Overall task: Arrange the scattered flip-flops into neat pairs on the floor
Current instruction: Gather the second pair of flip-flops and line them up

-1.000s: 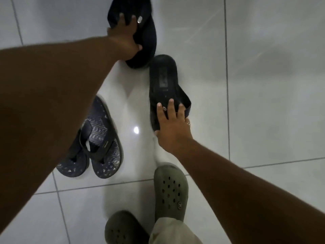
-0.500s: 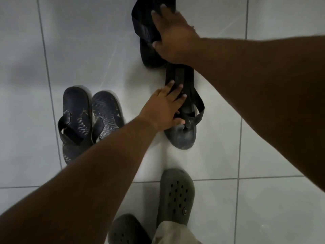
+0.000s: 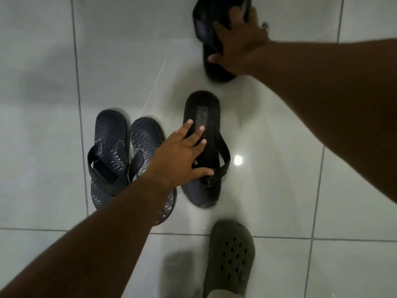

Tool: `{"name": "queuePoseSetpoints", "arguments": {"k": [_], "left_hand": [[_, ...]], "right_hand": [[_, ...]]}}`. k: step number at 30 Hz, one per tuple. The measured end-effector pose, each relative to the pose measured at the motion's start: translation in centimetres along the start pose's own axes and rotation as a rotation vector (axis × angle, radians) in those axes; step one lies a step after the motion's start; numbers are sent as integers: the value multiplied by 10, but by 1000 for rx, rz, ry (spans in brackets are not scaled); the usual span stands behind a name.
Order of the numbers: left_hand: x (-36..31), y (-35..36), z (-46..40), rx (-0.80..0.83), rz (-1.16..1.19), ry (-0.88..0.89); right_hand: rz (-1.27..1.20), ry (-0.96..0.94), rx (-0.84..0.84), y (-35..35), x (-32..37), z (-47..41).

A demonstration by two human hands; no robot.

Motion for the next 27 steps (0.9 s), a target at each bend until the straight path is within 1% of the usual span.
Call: {"name": "queuePoseSetpoints", "arguments": {"k": [4,7,11,15,18,21,25,27], "left_hand": [[3,-1,-1,10,-6,-12],[2,-1,0,15,13,-23],[-1,-4,-12,68,52,-43],[-18,-16,-43,100,27,15],[-31,-17,-56,107,-9,39],[-36,-18,-60,104,-35,60],[-40,-20,-67,116,-50,87],[-42,-22,-64,151,-91,88]], "right_hand": [[-19,89,6,12,-58,21],[-46,133,35,32,-82,65],[-158,127,67,73,-77,154],[-234,140,136,116,-58,223],[-296,162,124,126,-58,237],[-306,185,125,128,-61,242],[-317,224,160,135,-63,261],[-306,221,189,134,-61,264]]}}
Point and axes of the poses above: each hand's wrist, its own z-axis away from the middle knuckle, its own y-axis out of the palm, x = y × z, the point moved 10 cm from there along -z, towards the middle knuckle, and after that the axes turned 2 degrees about -y, right-handed, at the moved point
